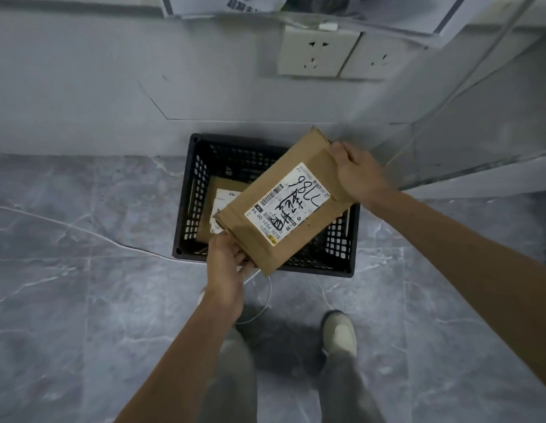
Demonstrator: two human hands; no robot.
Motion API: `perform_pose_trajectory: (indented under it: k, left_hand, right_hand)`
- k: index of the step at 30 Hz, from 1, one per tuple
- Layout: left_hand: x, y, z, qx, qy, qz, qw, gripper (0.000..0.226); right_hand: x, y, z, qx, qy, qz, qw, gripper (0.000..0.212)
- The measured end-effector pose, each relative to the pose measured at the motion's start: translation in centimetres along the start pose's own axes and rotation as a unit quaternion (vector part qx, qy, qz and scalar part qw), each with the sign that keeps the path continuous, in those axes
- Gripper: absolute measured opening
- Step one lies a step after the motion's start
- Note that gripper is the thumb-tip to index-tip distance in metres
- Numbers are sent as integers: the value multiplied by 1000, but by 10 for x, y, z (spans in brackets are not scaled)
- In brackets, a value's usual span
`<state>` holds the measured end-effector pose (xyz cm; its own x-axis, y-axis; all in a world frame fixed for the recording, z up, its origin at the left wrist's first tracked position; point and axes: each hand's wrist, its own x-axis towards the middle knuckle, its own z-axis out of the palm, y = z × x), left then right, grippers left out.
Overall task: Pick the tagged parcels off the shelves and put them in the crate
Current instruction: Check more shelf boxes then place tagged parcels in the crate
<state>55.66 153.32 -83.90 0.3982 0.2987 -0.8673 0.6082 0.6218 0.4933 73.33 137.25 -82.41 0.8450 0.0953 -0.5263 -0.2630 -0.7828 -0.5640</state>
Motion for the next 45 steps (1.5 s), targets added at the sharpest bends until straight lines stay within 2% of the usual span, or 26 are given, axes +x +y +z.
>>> perform_pose_trajectory:
  k: [6, 12, 15, 18, 22, 25, 29, 34, 39, 45]
  left_hand:
    - [36, -21, 12, -39, 14, -57, 998, 22]
    - [72, -41, 13, -81, 21, -93, 992, 20]
    - [92, -48, 11, -96, 49, -107, 988, 30]
    - [107, -53, 12, -97, 63, -114, 987, 35]
    - [117, -56, 18, -92, 74, -133, 984, 30]
    - [115, -62, 19, -68, 77, -164, 981, 26]
    - [109, -74, 17, -24, 93, -180, 979, 29]
    - [112, -74, 31, 2, 91, -191, 977, 21]
    - [118, -81, 38, 13, 67, -192, 979, 13]
    - [116, -89, 38, 29, 18, -207, 978, 15]
  right_hand:
    - [42, 6, 27, -66, -23, -46, 996, 43]
    - [80, 6, 57, -119, -51, -96, 987, 37]
    - [93, 2, 72, -128, -54, -140, 980, 31]
    - [96, 0, 84, -157, -48, -181, 970, 37]
    - [94, 8, 91, -185, -16, -235, 954, 41]
    - [90, 19, 95, -201, -42, -258, 944, 43]
    - [82, 30, 109, -237, -92, -240, 937, 42]
    - [90, 40, 117, -320, -52, -202, 924, 43]
    - [101, 50, 112, -334, -30, -177, 925, 36]
    - [106, 52, 104, -405, -10, -200, 892, 38]
